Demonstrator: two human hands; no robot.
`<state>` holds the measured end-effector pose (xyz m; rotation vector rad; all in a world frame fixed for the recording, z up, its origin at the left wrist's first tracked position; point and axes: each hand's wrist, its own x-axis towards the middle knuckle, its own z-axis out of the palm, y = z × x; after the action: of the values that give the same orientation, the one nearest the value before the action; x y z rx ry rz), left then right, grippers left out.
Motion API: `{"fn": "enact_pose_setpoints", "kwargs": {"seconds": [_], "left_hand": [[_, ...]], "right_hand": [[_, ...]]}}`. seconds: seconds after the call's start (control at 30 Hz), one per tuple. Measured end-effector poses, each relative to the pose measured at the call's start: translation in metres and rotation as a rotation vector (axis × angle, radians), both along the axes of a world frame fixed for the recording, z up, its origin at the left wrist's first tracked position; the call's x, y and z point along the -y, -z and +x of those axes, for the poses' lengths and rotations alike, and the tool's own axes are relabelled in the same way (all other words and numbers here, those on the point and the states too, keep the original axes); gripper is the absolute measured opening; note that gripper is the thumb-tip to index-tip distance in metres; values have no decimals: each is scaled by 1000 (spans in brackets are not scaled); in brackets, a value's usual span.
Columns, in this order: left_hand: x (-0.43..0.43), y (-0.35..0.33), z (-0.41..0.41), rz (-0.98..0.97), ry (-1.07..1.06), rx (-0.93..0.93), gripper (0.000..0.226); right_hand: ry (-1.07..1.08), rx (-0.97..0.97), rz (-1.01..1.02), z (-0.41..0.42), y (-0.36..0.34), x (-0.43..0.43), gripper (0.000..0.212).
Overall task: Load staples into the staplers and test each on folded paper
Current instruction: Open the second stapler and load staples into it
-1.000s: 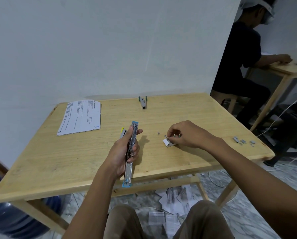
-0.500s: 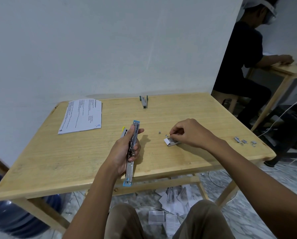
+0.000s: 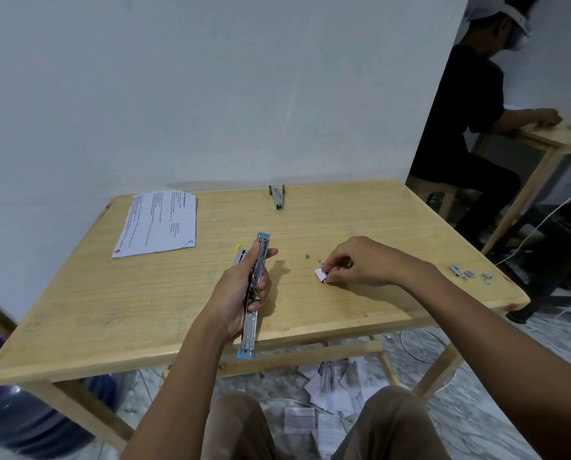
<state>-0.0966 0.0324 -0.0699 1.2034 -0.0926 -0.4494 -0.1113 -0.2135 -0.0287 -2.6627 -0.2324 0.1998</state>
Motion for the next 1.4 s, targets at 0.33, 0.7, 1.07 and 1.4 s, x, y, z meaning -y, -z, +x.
{"fn": "enact_pose_setpoints", "kwargs": {"seconds": [0.33,0.7,1.07,1.4], "left_hand": [[-1,1,1,4,7,2,49],[-1,3,3,11,15,13,48],[-1,2,2,19,11,16,49],[0,1,0,12,7,11,48]], "right_hand": [[18,72,-1,10,1,6,17],[36,121,85,4,14,6,15],[92,178,134,5,19,7,10],[55,127,80,7,17,5,13]]}}
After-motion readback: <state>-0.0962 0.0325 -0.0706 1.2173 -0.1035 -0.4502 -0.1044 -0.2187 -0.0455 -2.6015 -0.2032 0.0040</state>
